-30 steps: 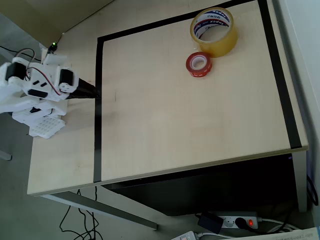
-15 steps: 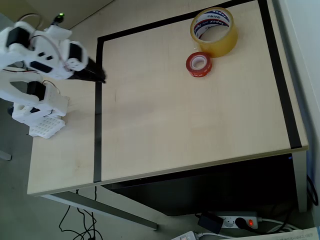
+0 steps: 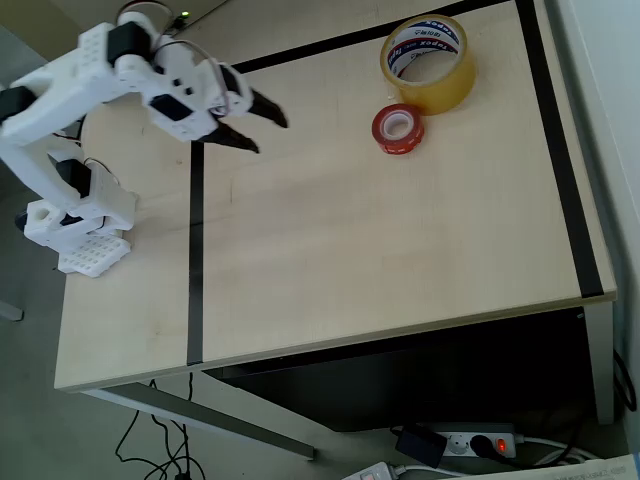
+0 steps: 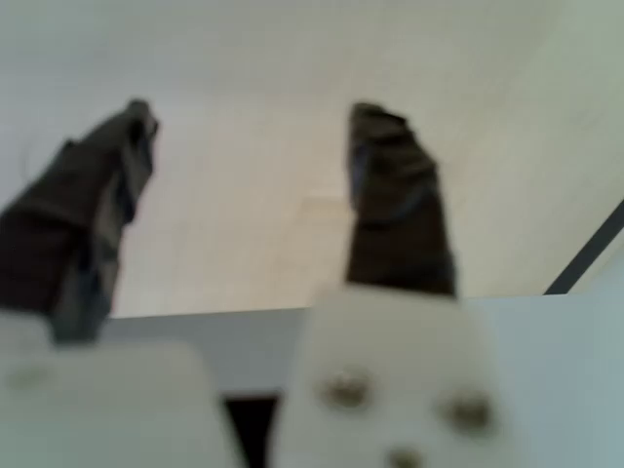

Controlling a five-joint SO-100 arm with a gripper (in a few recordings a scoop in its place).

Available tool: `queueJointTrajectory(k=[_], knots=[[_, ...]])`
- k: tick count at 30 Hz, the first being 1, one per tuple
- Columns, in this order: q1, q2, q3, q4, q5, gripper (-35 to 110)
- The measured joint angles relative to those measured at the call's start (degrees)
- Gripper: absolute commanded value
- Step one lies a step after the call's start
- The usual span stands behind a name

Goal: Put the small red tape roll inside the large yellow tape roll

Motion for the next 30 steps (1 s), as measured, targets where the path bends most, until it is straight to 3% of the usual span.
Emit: queueJointTrajectory(k=[7, 12, 18, 30], knots=[[-0.88, -16.88, -17.58, 3.96, -0.70, 28], [-1.05, -37.00, -42.54, 14.24, -2.64, 28], [-2.81, -51.50, -65.57, 16.70, -4.83, 29], [-5.27, -55.20, -70.22, 10.99, -5.45, 28]])
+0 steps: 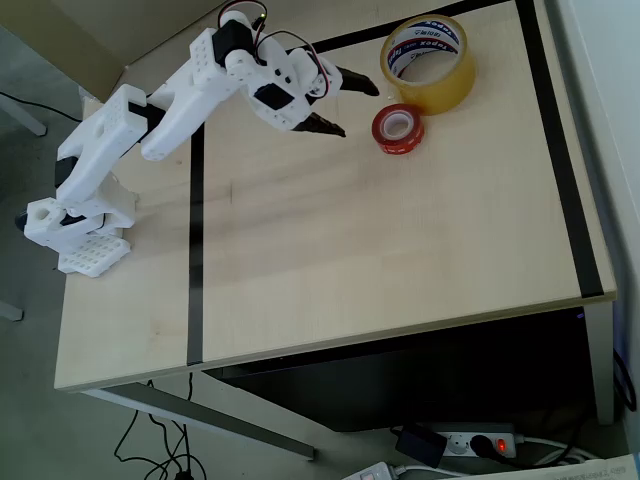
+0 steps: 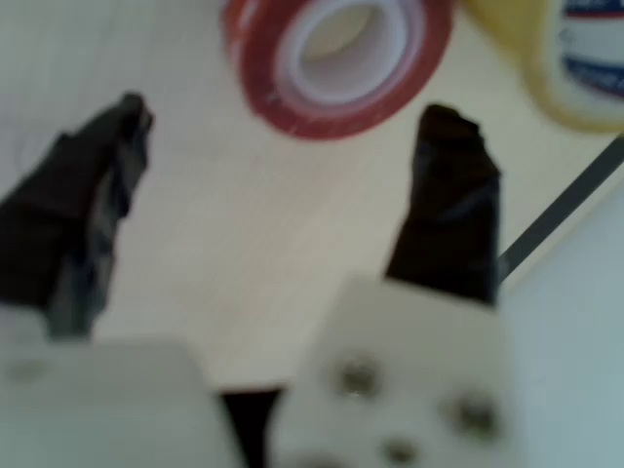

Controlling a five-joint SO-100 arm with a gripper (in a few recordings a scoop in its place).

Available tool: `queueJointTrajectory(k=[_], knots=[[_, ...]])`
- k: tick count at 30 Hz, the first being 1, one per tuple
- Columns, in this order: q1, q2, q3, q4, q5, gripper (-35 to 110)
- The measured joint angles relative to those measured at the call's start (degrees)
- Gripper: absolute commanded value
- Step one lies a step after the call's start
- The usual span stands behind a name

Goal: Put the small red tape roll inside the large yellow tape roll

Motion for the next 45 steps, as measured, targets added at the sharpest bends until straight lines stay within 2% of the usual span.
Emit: queueJointTrajectory(k=[16, 24, 30, 35, 37, 45], knots=[[0.53, -9.14, -1.14, -2.99, 0.09, 27], [0.88, -9.23, -2.81, -0.88, -1.67, 13], [0.53, -4.22, 2.99, 2.99, -2.46, 11], [0.44, 1.32, 11.78, 3.78, -3.43, 13], [0.09, 2.55, 13.89, 4.22, -3.43, 18], [-1.32, 3.34, 15.03, 5.19, -3.43, 25]])
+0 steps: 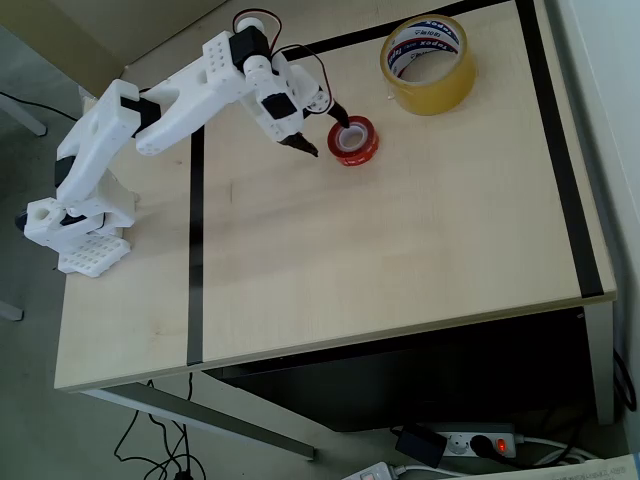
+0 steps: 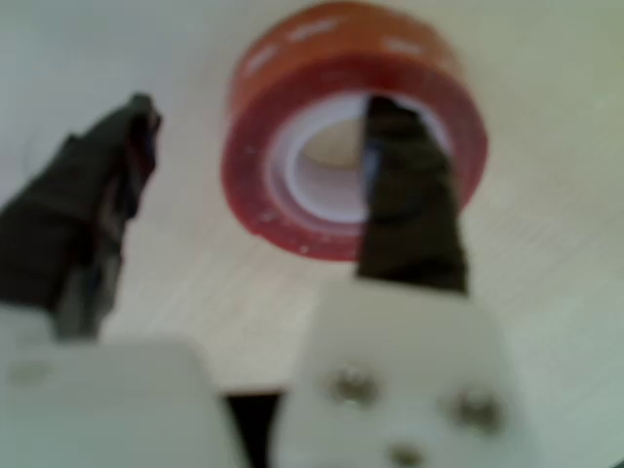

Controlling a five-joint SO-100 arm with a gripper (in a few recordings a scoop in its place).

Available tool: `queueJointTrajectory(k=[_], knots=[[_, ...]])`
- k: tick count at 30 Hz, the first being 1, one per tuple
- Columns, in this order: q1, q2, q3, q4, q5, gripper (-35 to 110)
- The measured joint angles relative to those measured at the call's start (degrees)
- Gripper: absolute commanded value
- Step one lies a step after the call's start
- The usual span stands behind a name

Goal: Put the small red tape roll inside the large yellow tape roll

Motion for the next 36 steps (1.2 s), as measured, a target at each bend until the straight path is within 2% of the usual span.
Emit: queueJointTrajectory(k=[14, 24, 36], knots=[[0.00, 0.70, 0.70, 0.00, 0.00, 25], [2.37, 10.90, 4.31, 0.26, -0.53, 25], [2.90, 4.57, 2.72, 0.35, -0.26, 25]])
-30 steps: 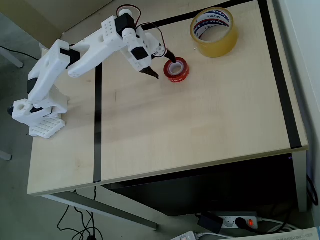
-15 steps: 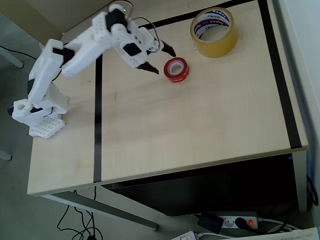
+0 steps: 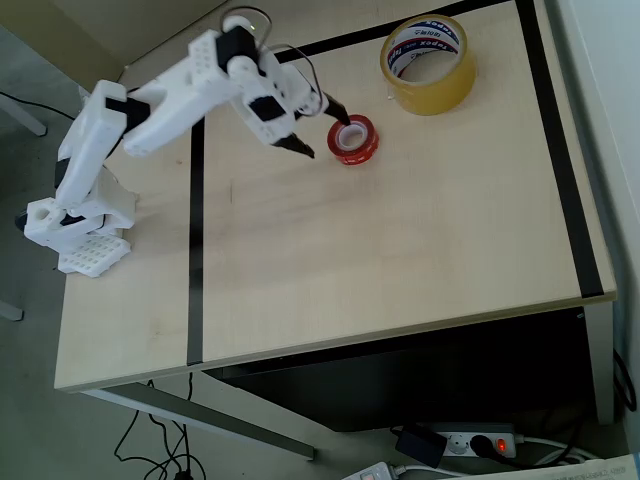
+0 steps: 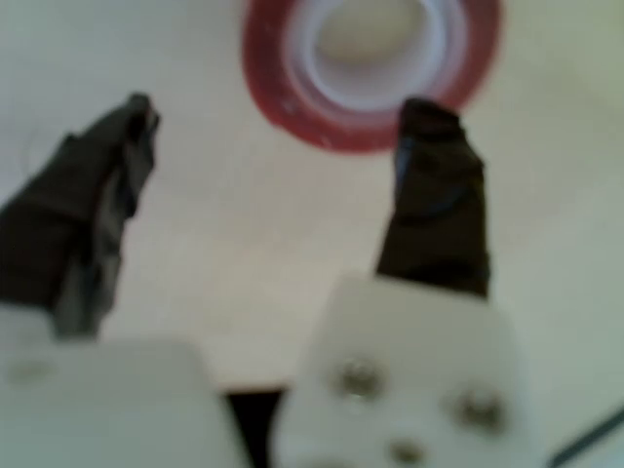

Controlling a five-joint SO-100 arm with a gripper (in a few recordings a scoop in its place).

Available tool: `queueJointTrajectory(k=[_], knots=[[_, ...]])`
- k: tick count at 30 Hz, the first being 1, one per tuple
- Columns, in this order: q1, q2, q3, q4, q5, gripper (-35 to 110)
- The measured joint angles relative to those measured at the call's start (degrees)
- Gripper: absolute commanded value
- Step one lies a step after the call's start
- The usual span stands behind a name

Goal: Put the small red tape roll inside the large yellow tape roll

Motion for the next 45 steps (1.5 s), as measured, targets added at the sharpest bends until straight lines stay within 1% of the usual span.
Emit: queueJointTrajectory(k=[6, 27, 33, 40, 45], knots=[[-0.53, -3.96, -2.64, -0.26, 0.09, 25], [0.35, -5.27, -3.25, -0.26, 0.09, 25], [0.09, -6.06, -3.25, -0.26, 0.09, 19], [-0.35, -6.06, -3.25, -0.35, 0.09, 1], [-0.35, -6.06, -3.25, -0.35, 0.09, 0]])
